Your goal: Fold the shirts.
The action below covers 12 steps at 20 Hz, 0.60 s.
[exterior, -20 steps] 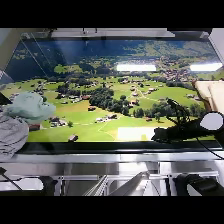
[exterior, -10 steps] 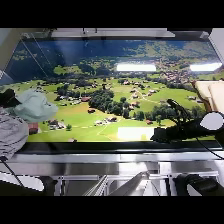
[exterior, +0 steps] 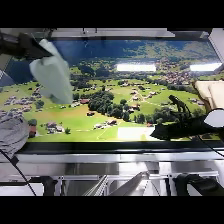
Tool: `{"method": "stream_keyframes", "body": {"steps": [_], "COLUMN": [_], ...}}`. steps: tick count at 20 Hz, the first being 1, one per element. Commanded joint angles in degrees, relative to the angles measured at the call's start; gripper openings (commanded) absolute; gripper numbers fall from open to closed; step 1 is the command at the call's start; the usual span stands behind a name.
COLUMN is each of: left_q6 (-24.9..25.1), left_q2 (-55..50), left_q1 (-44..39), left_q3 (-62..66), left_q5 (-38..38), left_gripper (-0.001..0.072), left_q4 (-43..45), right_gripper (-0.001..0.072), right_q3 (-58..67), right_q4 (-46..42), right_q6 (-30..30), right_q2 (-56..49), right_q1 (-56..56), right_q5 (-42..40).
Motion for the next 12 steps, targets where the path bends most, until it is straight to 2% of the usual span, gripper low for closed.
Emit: {"method": "stream_keyframes", "body": {"steps": [1,3,4,5,6,7,10,12], "left_q6": [-4.7,-5.0,-5.1,-5.1,-5.5,-5.6,-7.6,-8.0], "left_q2": [2.7,2.7,2.7,2.7,2.7,2.7,3.0,5.8], "left_q1": [-12.7,-17.6,-19.7,-21.2,-22.1,-22.3,-20.4,-16.8], "left_q3": [0.0,-3.1,-5.0,-6.3,-6.8,-6.3,-2.8,-9.5], "left_q5": [1.0,1.3,2.1,2.7,2.8,2.5,-2.2,-0.9], "left_gripper": [0.0016,0.0021,0.0294,0.0563,0.0713,0.0713,0.0711,0.071], "left_q4": [9.1,8.5,8.6,8.7,9.1,9.5,17.7,21.0], "right_gripper": [0.0014,0.0016,0.0043,0.0242,0.0485,0.0532,0.0525,0.0525], "right_q3": [3.1,4.9,5.2,5.4,5.6,5.8,6.1,6.1], "right_q4": [0.2,0.2,0.2,0.2,0.2,0.2,0.7,2.9], "right_q6": [-3.5,-4.1,-4.1,-4.1,-4.1,-4.1,-6.1,-7.2], "right_q2": [1.3,2.8,3.4,3.6,3.7,3.6,2.1,-1.2], "right_q1": [-3.4,-5.9,-6.8,-7.6,-8.3,-8.9,-9.2,-9.2], "right_q5": [2.1,3.5,3.6,3.6,3.7,3.7,0.2,-3.7]}}
